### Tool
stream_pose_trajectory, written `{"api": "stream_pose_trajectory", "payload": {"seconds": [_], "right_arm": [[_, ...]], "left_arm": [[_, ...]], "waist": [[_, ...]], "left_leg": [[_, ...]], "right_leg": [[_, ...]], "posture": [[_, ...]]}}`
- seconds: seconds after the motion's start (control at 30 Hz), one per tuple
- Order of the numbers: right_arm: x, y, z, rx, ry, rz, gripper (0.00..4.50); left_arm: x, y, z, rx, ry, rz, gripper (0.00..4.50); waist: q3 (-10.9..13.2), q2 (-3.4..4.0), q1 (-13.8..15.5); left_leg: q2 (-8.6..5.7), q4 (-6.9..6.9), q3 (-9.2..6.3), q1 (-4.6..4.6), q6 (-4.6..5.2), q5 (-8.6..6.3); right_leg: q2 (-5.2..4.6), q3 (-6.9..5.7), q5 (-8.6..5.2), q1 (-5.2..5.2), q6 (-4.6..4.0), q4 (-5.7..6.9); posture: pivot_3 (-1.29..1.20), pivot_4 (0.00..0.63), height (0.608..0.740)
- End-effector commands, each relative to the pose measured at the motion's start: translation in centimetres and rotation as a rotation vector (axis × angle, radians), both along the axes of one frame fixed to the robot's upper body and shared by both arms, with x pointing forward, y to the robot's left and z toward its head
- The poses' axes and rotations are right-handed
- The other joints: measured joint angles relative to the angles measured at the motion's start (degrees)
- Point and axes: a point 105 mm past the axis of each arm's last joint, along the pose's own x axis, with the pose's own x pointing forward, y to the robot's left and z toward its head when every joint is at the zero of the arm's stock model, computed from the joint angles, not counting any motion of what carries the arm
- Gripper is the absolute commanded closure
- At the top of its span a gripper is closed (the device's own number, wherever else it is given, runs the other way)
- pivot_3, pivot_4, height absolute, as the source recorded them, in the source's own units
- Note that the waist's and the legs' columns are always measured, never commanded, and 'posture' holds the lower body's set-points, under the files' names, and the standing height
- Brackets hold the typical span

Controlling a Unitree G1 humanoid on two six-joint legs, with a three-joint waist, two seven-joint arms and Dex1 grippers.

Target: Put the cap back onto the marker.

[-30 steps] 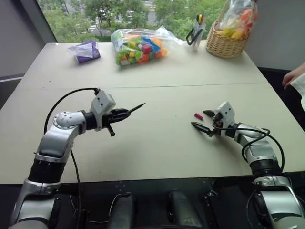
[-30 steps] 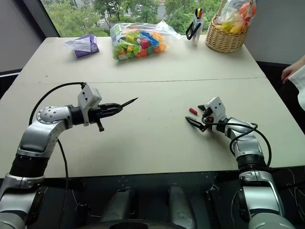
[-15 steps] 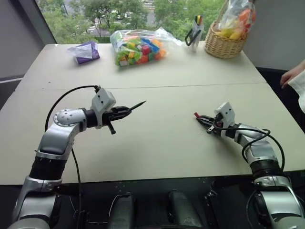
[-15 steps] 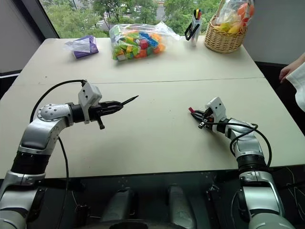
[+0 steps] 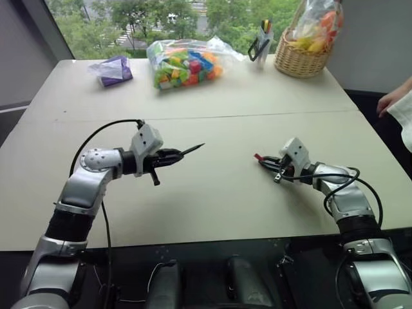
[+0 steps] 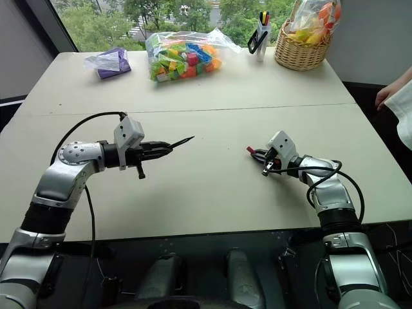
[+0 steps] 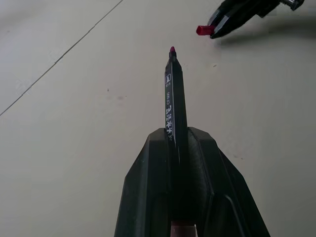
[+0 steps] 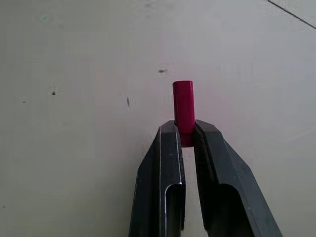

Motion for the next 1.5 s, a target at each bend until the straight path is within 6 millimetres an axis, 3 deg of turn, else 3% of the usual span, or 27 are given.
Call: {"api": "stream_pose_trajectory", "payload": {"seconds": [0.03, 0.2, 0.43, 1.5], "right_arm": [[-0.3, 2.2, 4.2, -0.070, -0.103, 0.104, 4.42], [-1.3, 3.8, 5.3, -0.197, -0.116, 0.203, 4.42], [-2.2, 4.7, 5.3, -0.305, -0.135, 0.278, 4.42], [-3.4, 6.8, 6.4, -0.303, -0.148, 0.364, 4.42]], "left_arm": [[0.2, -1.2, 1.0, 0.025, -0.063, -0.101, 4.50], [0.5, -2.4, 1.3, 0.058, -0.089, -0.187, 4.50], [0.4, -3.0, 1.6, 0.071, -0.104, -0.233, 4.50], [-0.2, -3.6, 1.5, 0.071, -0.107, -0.249, 4.50]], "waist": [[0.00, 0.00, 0.08], [0.00, 0.00, 0.33], [0.01, 0.00, 0.27], [0.01, 0.00, 0.26]], "left_leg": [[0.00, 0.00, 0.00, -0.01, 0.00, 0.00], [0.00, -0.01, -0.01, -0.05, 0.01, 0.00], [-0.01, 0.04, -0.01, -0.46, 0.02, -0.01], [-0.01, 0.05, -0.04, -0.54, 0.02, -0.01]], "right_leg": [[0.00, 0.00, 0.00, 0.00, 0.00, 0.00], [0.01, -0.01, -0.01, -0.02, 0.00, -0.05], [-0.01, -0.02, 0.00, -0.42, 0.01, -0.03], [0.00, -0.04, 0.00, -0.48, 0.01, -0.03]], "posture": [[0.00, 0.150, 0.740], [0.00, 0.150, 0.740], [0.00, 0.150, 0.740], [0.00, 0.150, 0.740]]}}
